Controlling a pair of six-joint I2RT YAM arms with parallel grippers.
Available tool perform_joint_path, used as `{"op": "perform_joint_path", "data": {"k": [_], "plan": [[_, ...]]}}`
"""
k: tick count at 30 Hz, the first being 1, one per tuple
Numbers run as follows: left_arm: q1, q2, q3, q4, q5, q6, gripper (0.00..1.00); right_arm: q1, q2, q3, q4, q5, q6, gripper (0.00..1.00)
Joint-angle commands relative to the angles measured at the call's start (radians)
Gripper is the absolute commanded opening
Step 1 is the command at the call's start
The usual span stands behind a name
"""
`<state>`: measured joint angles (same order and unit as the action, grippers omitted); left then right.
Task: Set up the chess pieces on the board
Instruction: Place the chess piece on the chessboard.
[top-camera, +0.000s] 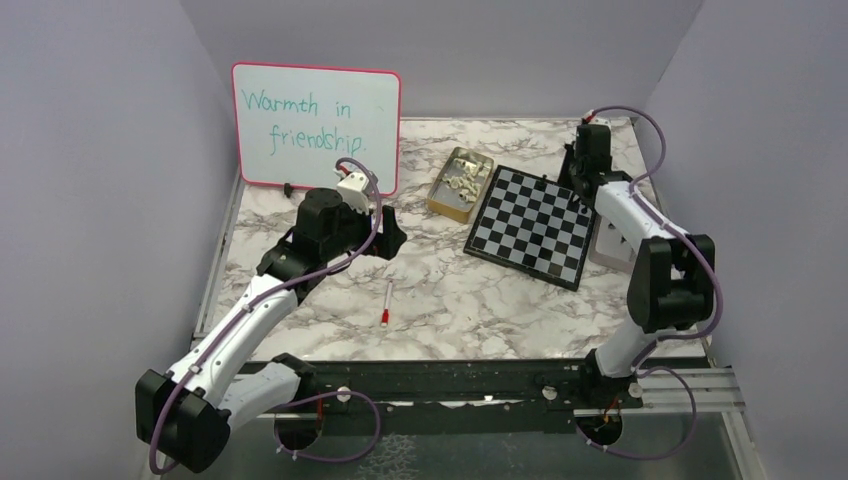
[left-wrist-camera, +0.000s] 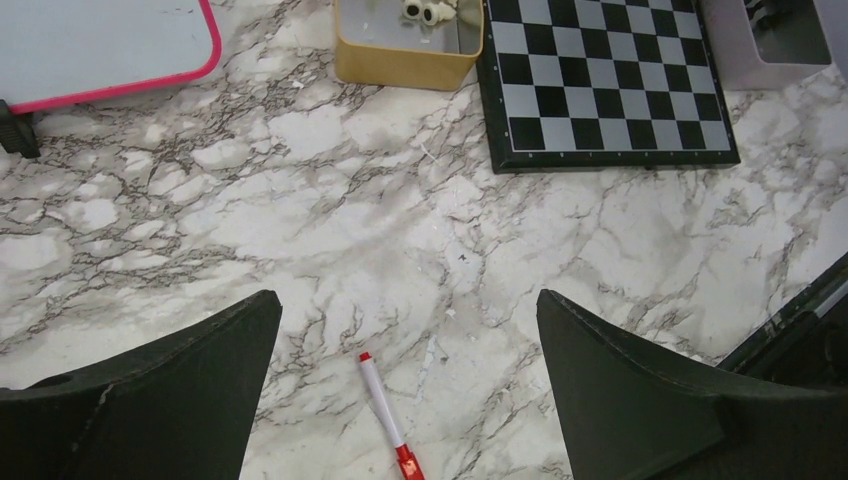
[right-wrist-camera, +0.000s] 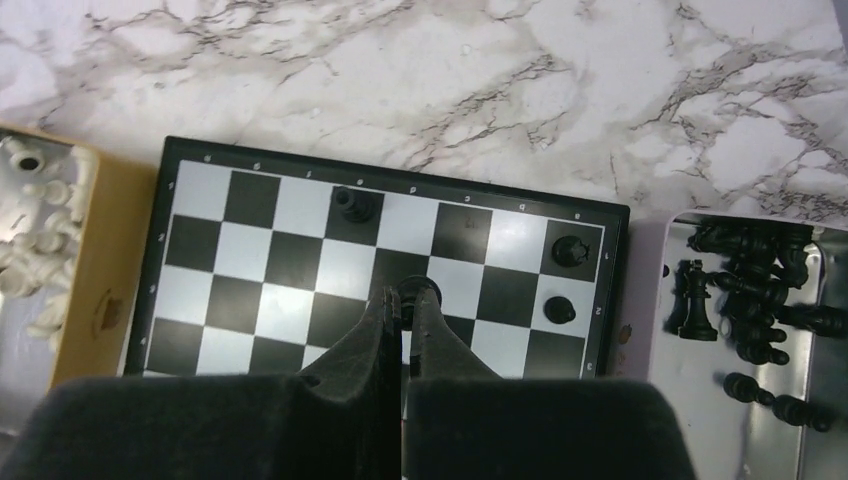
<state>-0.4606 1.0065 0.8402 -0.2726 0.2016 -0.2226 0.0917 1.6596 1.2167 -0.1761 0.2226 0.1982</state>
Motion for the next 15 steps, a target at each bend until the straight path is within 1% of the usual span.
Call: {"op": "perform_joint_path", "data": {"k": [1,3,9,15], "plan": [[-0.006,-0.028,-0.004,0.001,-0.001,0.055,0.99,-0.072,0.093,0.064,-0.056,-0.089,0.069,0.01],[-0.006,-0.032,-0.003,0.001,-0.007,0.054,0.99,-0.086,0.125,0.083,-0.048,-0.124,0.067,0.01],[-0.042,-0.029,0.002,-0.014,-0.056,0.060,0.99,-0.087,0.171,0.094,-0.011,-0.088,0.075,0.01],[-0.063,-0.041,-0.003,-0.017,-0.082,0.064,0.99,-0.086,0.216,0.100,0.005,-0.076,0.098,0.04]]}}
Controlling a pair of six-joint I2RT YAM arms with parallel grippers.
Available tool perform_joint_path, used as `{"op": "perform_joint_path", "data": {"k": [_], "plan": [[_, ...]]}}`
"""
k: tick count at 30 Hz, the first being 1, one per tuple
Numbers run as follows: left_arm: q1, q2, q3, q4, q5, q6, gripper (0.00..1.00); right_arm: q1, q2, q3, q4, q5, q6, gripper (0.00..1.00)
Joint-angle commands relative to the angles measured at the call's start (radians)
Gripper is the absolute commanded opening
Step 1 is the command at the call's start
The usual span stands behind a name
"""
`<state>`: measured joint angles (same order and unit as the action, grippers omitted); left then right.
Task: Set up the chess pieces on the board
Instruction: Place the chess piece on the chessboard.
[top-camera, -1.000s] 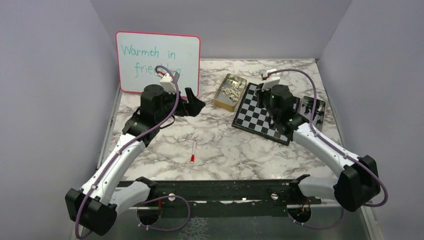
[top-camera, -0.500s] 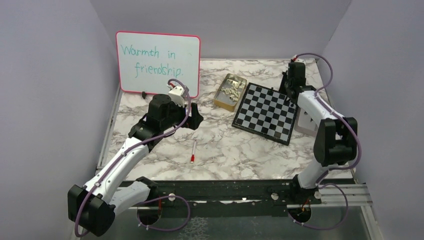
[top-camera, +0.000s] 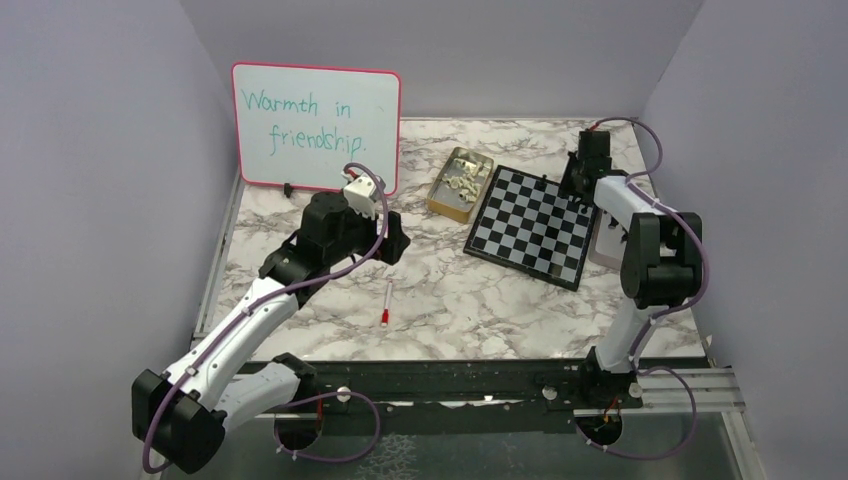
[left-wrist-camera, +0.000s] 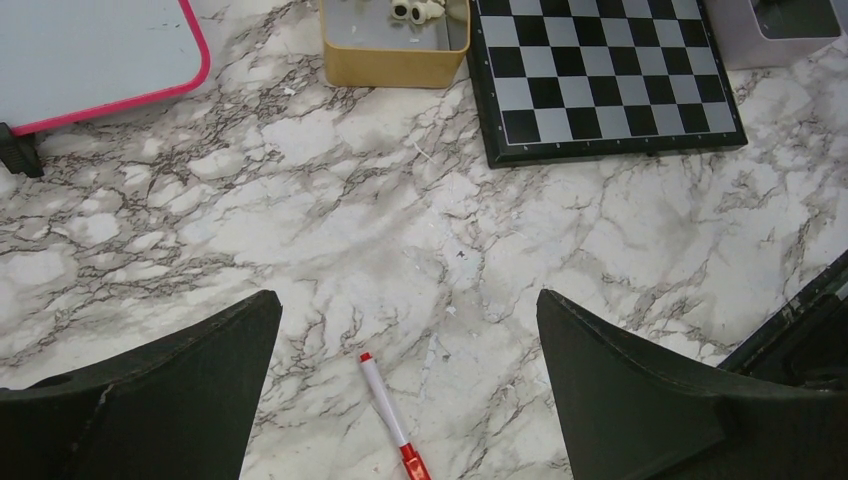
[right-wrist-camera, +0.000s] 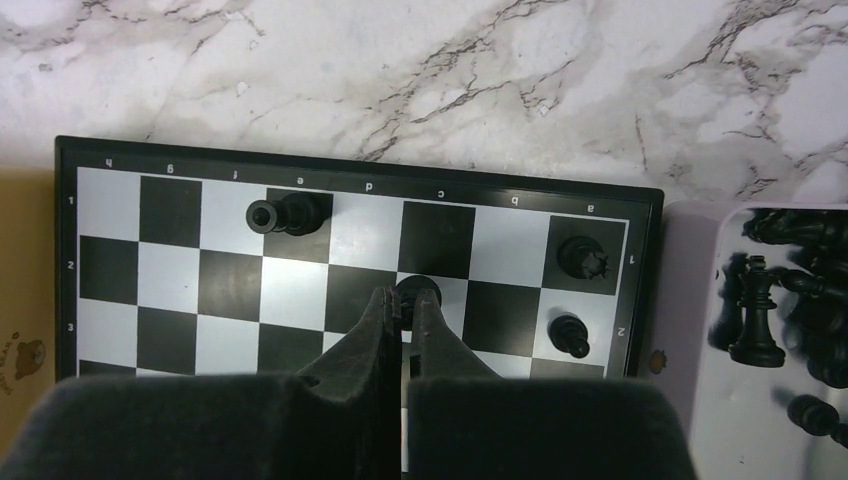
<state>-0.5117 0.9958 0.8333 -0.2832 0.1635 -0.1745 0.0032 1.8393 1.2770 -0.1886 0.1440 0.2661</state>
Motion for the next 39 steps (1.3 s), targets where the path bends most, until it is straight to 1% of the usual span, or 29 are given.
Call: {"op": "perform_joint_path", "data": {"k": [1,10,15,39], "plan": [[-0.014,-0.032,0.003,-0.007,-0.045,0.016,0.99,0.003,0.041,0.041,0.022,0.008,0.032,0.04],[-0.026,-0.037,0.002,-0.008,-0.052,0.017,0.99,-0.009,0.072,0.066,0.035,0.042,0.022,0.06],[-0.027,-0.038,0.001,-0.008,-0.051,0.017,0.99,-0.033,0.101,0.096,-0.002,0.052,0.029,0.07],[-0.027,-0.044,0.001,-0.010,-0.058,0.017,0.99,-0.039,0.137,0.120,-0.036,-0.039,0.023,0.15]]}}
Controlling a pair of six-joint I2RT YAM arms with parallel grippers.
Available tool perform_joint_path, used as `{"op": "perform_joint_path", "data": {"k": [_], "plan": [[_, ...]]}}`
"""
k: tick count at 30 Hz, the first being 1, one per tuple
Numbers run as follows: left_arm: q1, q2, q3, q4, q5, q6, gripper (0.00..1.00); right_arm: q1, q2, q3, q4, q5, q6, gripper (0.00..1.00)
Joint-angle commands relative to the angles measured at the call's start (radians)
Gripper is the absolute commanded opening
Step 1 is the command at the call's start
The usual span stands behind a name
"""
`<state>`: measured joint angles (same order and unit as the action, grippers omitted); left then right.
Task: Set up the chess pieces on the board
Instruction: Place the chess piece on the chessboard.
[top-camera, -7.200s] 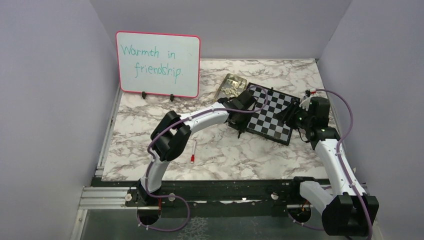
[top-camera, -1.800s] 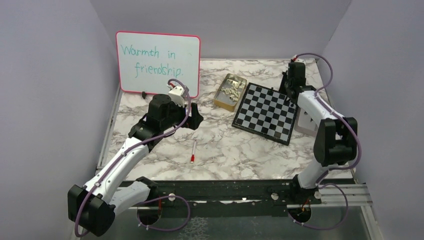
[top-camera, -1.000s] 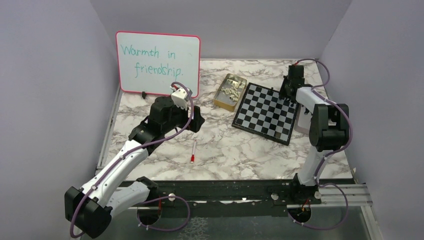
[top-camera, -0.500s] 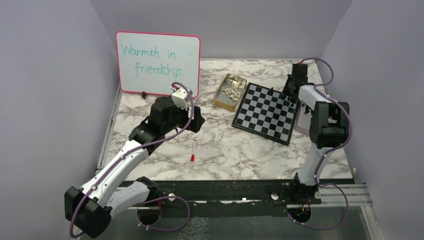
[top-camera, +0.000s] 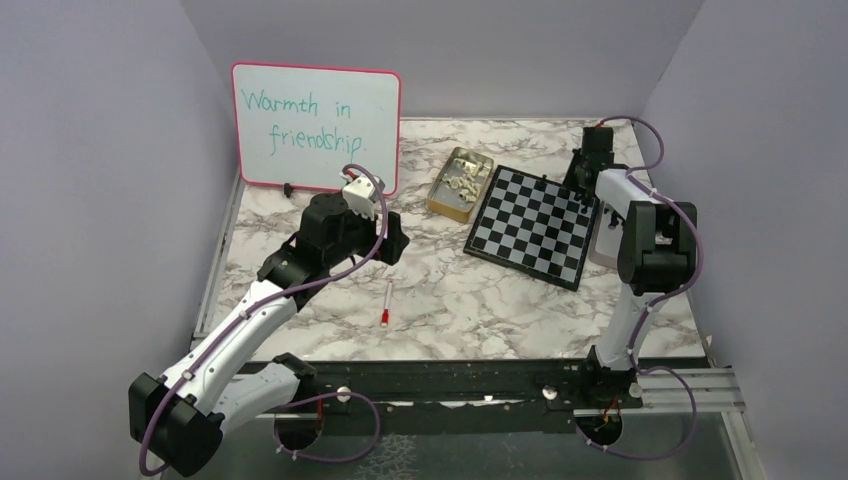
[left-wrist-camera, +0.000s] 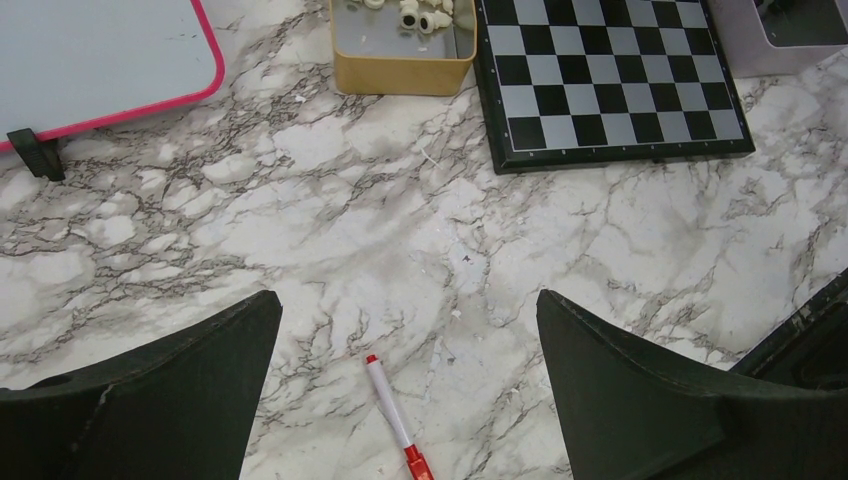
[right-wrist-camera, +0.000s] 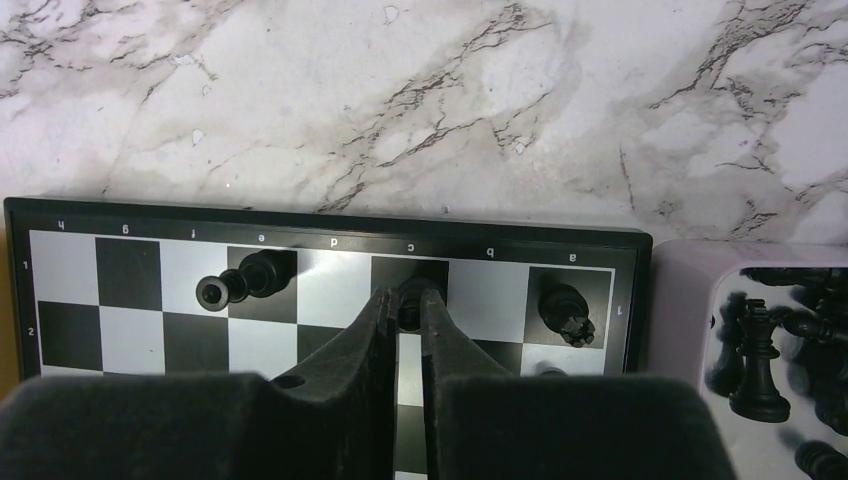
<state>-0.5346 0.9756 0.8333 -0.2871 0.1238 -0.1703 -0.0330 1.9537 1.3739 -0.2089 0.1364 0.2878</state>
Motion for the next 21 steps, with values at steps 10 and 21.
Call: {"op": "perform_joint_path", "data": {"k": [10,21], "plan": [[-0.004,-0.027,0.009,-0.015,-0.035,0.012,0.99,-0.004,0.019,0.018,-0.023,-0.054,-0.012,0.26],[-0.005,-0.036,0.009,-0.018,-0.043,0.014,0.99,-0.003,0.051,0.059,-0.055,-0.060,0.000,0.35]]}}
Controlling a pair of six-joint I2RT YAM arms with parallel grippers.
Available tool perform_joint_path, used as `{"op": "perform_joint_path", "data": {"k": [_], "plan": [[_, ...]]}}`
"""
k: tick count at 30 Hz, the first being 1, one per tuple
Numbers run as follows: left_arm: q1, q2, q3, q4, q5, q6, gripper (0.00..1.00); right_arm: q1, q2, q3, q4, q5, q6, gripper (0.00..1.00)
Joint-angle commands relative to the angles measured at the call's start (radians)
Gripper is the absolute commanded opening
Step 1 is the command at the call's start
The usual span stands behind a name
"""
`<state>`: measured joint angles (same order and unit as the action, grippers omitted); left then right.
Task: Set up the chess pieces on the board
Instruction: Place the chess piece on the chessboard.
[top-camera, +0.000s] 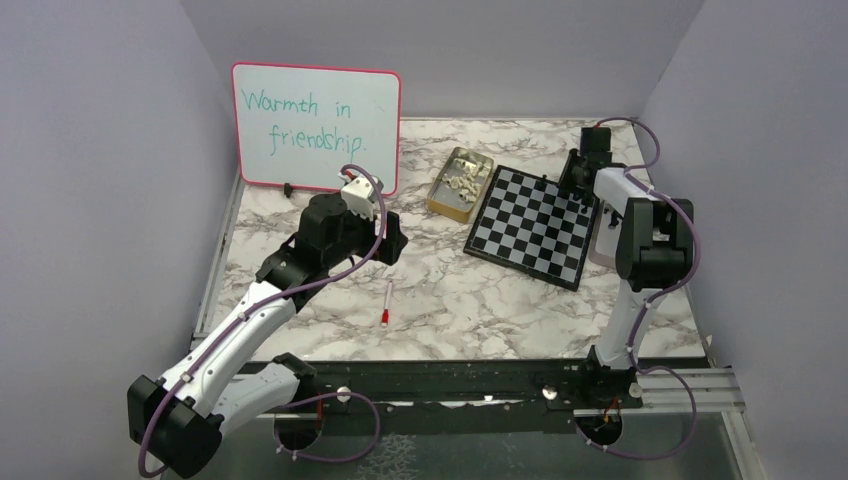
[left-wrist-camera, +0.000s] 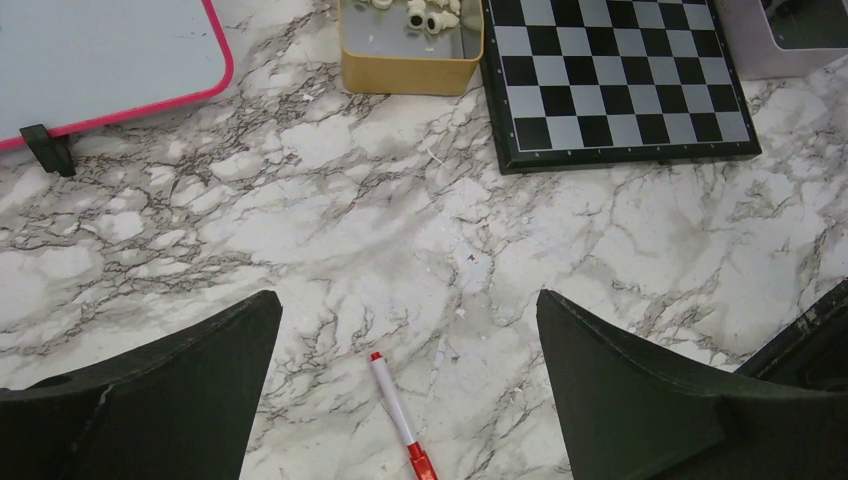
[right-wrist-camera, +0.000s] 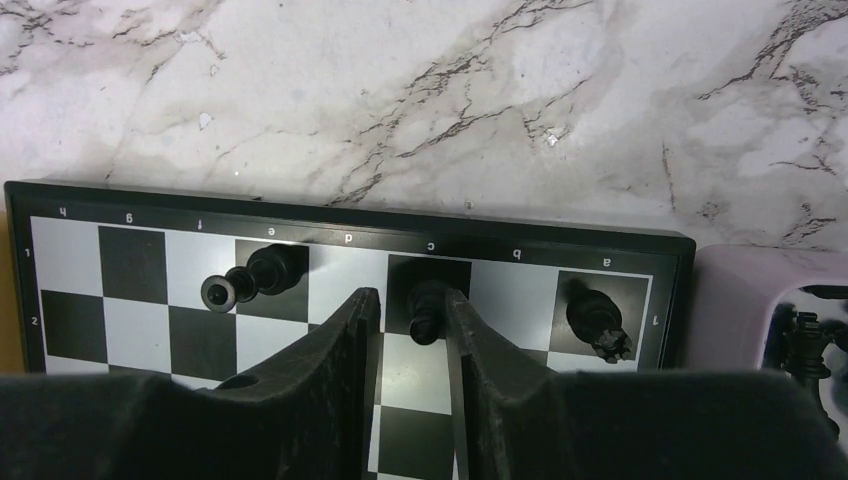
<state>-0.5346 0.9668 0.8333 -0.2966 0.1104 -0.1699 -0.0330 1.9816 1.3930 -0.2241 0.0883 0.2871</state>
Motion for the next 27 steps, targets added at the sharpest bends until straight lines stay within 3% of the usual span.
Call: {"op": "perform_joint_path", "data": {"k": [1,27], "plan": [[-0.005,-0.027,0.009,-0.009,-0.032,0.013,0.99,-0.004,0.025,0.038,-0.037,-0.012,0.004,0.36],[-0.005,-0.031,0.006,-0.009,-0.033,0.015,0.99,-0.003,0.050,0.065,-0.055,-0.017,0.046,0.38]]}}
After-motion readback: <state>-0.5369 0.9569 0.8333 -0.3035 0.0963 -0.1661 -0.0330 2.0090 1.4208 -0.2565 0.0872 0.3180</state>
